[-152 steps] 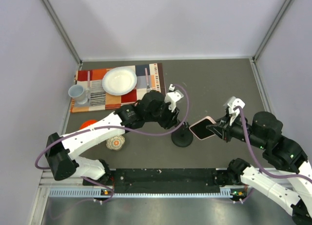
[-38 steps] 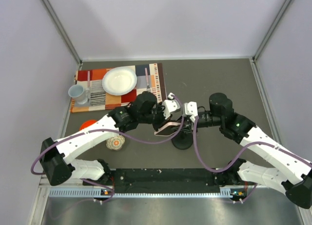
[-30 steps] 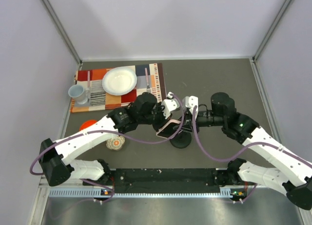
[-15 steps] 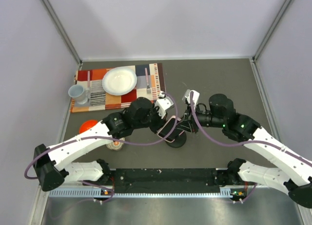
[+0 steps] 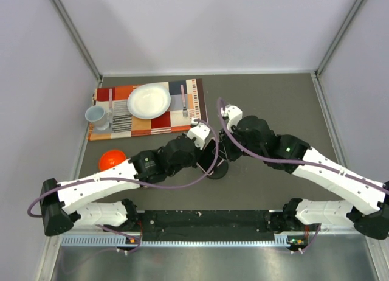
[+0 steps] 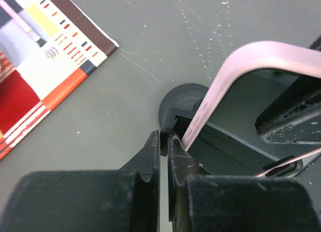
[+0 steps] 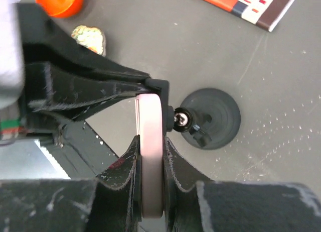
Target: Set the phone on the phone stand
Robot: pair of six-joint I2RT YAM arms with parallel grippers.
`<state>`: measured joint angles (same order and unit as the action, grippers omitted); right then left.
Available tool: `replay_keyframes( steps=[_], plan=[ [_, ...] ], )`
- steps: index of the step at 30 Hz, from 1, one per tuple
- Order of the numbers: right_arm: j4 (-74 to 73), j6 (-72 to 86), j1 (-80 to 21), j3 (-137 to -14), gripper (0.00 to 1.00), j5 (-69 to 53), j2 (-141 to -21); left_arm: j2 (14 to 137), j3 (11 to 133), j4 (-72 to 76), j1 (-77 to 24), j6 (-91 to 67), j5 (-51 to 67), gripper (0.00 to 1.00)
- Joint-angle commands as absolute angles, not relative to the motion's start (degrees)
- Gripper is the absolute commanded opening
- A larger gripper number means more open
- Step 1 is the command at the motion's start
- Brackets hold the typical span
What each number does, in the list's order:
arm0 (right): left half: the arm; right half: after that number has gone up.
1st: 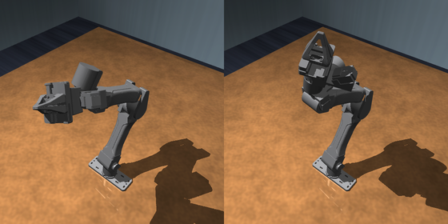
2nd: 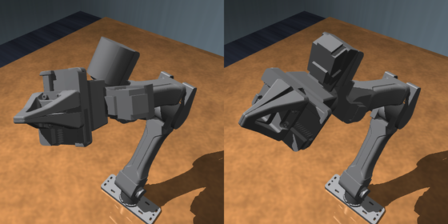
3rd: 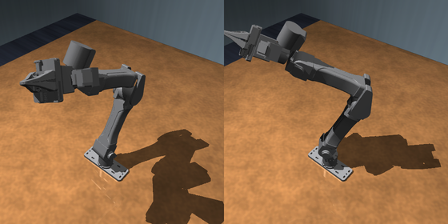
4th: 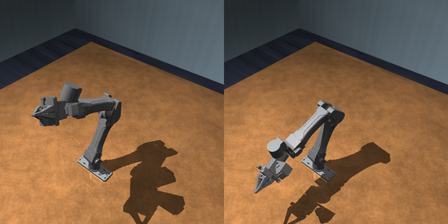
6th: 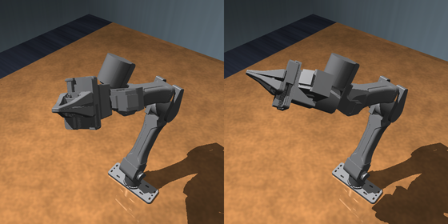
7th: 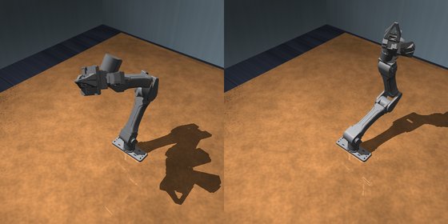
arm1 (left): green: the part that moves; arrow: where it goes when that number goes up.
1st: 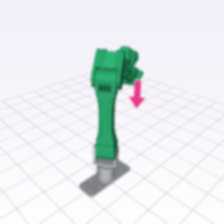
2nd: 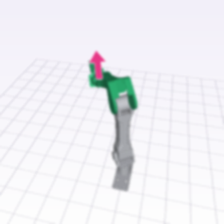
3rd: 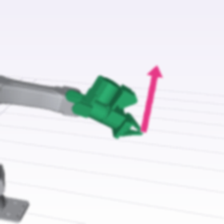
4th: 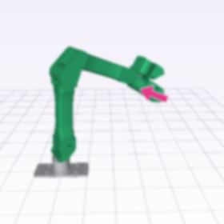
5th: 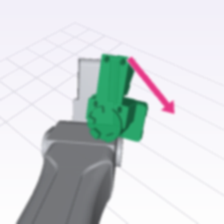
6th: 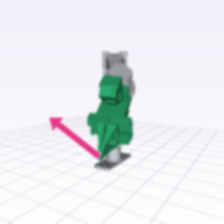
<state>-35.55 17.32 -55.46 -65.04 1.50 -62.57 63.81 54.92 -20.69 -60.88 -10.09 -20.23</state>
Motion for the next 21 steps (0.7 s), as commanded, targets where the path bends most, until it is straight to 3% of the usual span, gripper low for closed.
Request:
replay_keyframes(
  steps=[1, 7, 21],
  plan=[
    [-68.28, 24.25, -55.90, -66.69, 0.00, 21.17, -64.51, 61.78, 58.88, -15.73, -61.87, -12.39, -55.70, 0.00],
    [-76.81, 29.35, -56.34, -71.97, 0.00, 30.31, -70.13, 64.69, 63.62, -22.76, -64.95, -16.43, -61.44, 0.00],
    [-71.64, 28.22, -54.93, -72.34, 0.00, 32.17, -74.27, 69.43, 75.05, -42.00, -66.62, -27.59, -43.61, 0.00]
  ],
)
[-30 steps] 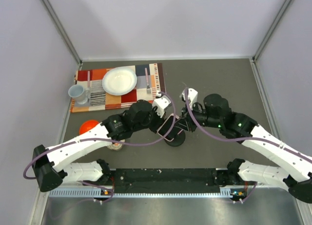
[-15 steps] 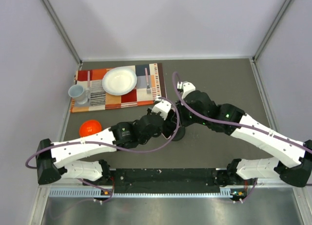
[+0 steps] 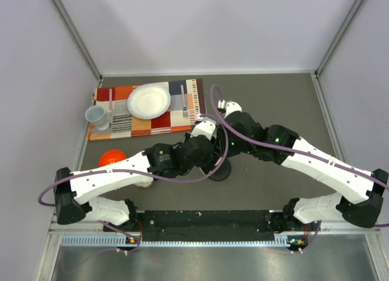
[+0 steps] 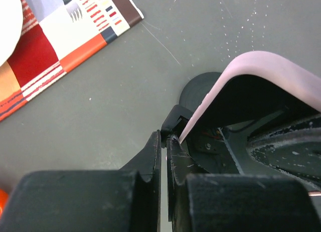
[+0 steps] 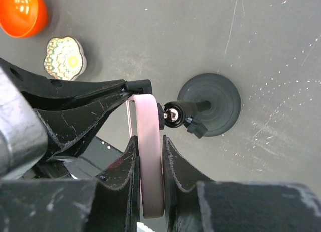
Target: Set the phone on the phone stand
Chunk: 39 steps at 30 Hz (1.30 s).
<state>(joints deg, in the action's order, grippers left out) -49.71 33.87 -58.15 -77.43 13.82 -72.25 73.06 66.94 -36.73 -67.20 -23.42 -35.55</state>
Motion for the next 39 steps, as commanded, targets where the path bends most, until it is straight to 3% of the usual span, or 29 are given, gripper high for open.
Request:
replay_keyframes(
  steps=[1, 6, 9, 10, 14, 19, 20, 24, 27, 28, 30, 35, 39],
  plan=[
    [-71.37, 28.04, -54.93, -71.72, 0.00, 31.91, -74.44, 69.52, 75.23, -42.45, -66.53, -27.86, -43.16, 0.00],
    [-70.31, 27.51, -55.02, -69.44, 0.00, 29.27, -74.18, 68.03, 76.02, -43.77, -66.53, -28.04, -39.82, 0.00],
    [-70.05, 27.16, -54.93, -67.86, 0.00, 26.99, -72.78, 66.10, 76.03, -43.77, -66.53, -27.69, -38.24, 0.16],
    [-69.70, 26.90, -54.93, -67.50, 0.00, 26.11, -72.43, 65.05, 75.85, -43.77, -66.53, -27.69, -38.15, 0.27],
    [-66.62, 25.14, -54.93, -65.57, 0.00, 19.97, -70.67, 63.46, 75.85, -44.21, -66.53, -26.54, -36.92, 0.45],
    [-63.73, 24.17, -54.93, -63.11, 0.00, 15.56, -68.21, 57.85, 73.75, -43.35, -66.62, -25.32, -35.42, 0.54],
    [-63.55, 24.43, -55.02, -63.11, 0.00, 15.21, -67.68, 56.61, 70.96, -41.76, -66.45, -24.27, -34.72, 0.61],
    [-61.70, 24.87, -54.41, -63.11, 0.00, 12.13, -64.60, 52.74, 66.63, -33.50, -63.82, -19.08, -23.58, 0.96],
    [-61.35, 26.45, -53.96, -62.32, 0.00, 10.29, -63.90, 52.12, 64.52, -28.93, -59.52, -18.37, -12.95, 0.98],
    [-61.35, 26.98, -53.96, -62.14, 0.00, 9.76, -63.98, 52.99, 63.99, -27.52, -55.41, -17.67, -2.57, 0.98],
    [-60.91, 27.68, -53.96, -62.05, 0.00, 8.88, -63.46, 55.70, 63.46, -25.93, -50.91, -17.31, 7.25, 0.98],
    [-58.28, 26.72, -51.95, -61.35, 0.18, 4.40, -59.17, 59.14, 58.55, -17.33, -42.45, -16.88, 28.20, 0.98],
    [-56.87, 24.44, -46.15, -60.91, 0.49, 0.27, -55.04, 63.36, 58.54, -13.55, -42.19, -17.05, 31.46, 0.98]
  ],
)
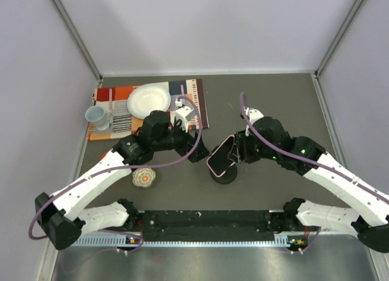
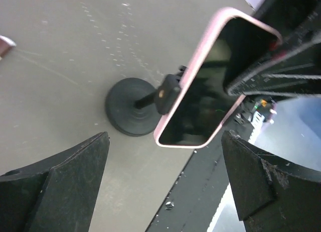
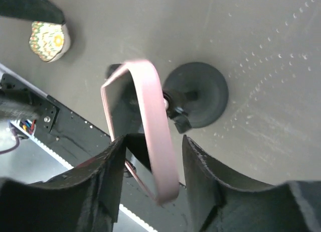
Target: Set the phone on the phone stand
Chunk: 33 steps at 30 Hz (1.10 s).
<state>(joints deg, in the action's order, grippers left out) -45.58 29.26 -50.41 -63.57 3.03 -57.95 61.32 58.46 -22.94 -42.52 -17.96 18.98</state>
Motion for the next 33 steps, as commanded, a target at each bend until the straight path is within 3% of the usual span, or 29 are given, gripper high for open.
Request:
replay_keyframes(
  steps=[1, 5, 12, 17, 21, 26, 33],
  plan=[
    [-56.43, 24.09, -45.88, -60.65, 0.52, -1.74, -54.15, 63.72, 58.27, -13.01, -42.27, -17.22, 31.46, 0.98],
    [-54.76, 23.64, -45.70, -58.98, 0.62, -3.60, -51.33, 65.56, 55.99, -5.99, -41.66, -20.47, 36.54, 0.96],
    [-49.58, 22.42, -45.62, -58.10, 0.65, -7.82, -47.29, 71.19, 55.55, -0.53, -41.57, -23.82, 44.90, 0.87],
    [-45.81, 20.39, -45.62, -56.43, 0.66, -12.83, -46.94, 67.33, 50.28, 2.20, -41.66, -25.84, 43.51, 0.88],
    [-42.90, 22.05, -45.70, -55.11, 0.77, -11.08, -43.95, 61.36, 47.64, 1.25, -41.66, -26.11, 40.62, 0.88],
    [-43.24, 28.99, -50.26, -57.47, 0.99, -0.19, -44.03, 54.25, 48.25, -6.05, -41.66, -23.03, 28.79, 0.88],
    [-56.58, 54.30, -65.54, -68.10, 0.99, 30.45, -57.71, 50.36, 55.35, -20.02, -41.57, -20.31, 3.53, 0.89]
  ],
)
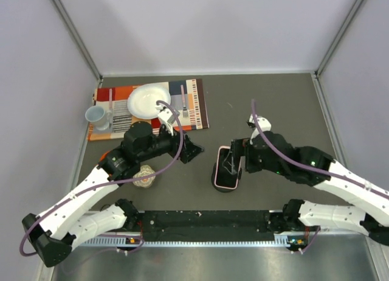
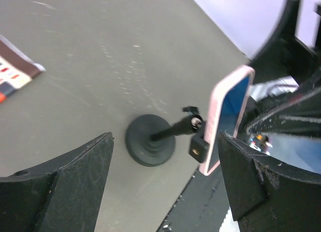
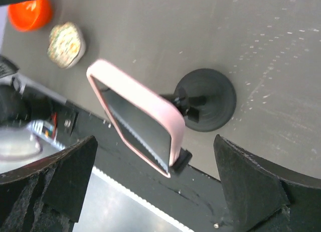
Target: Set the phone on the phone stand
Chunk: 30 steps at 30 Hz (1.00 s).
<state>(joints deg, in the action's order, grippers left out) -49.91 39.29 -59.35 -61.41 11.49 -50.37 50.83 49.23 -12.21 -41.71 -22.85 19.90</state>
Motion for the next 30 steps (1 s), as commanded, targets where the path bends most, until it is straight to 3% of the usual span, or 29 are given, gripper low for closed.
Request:
replay_keyframes(
  steps=[1, 10, 18, 25, 30],
  plan=[
    [-58.34, 55.45, -67.65, -70.46, 0.99, 33.37, -59.14, 50.54, 56.24, -21.87, -41.57, -18.82, 3.08, 0.89],
    [-71.97, 72.76, -75.75, -80.94, 0.99, 48.42, -72.67, 47.55, 59.59, -23.90, -41.57, -11.70, 2.72, 0.89],
    [-82.95, 83.04, -78.66, -89.55, 0.98, 51.68, -81.73, 45.00, 57.05, -23.73, -41.57, -8.44, 0.53, 0.90],
    [-90.08, 90.43, -79.10, -92.19, 0.86, 53.35, -85.86, 42.98, 53.70, -22.50, -41.57, -8.09, 0.44, 0.90],
    [-92.72, 91.50, -79.10, -91.67, 0.89, 52.65, -86.49, 42.63, 52.65, -22.24, -41.57, -8.44, 1.58, 0.90]
  ],
)
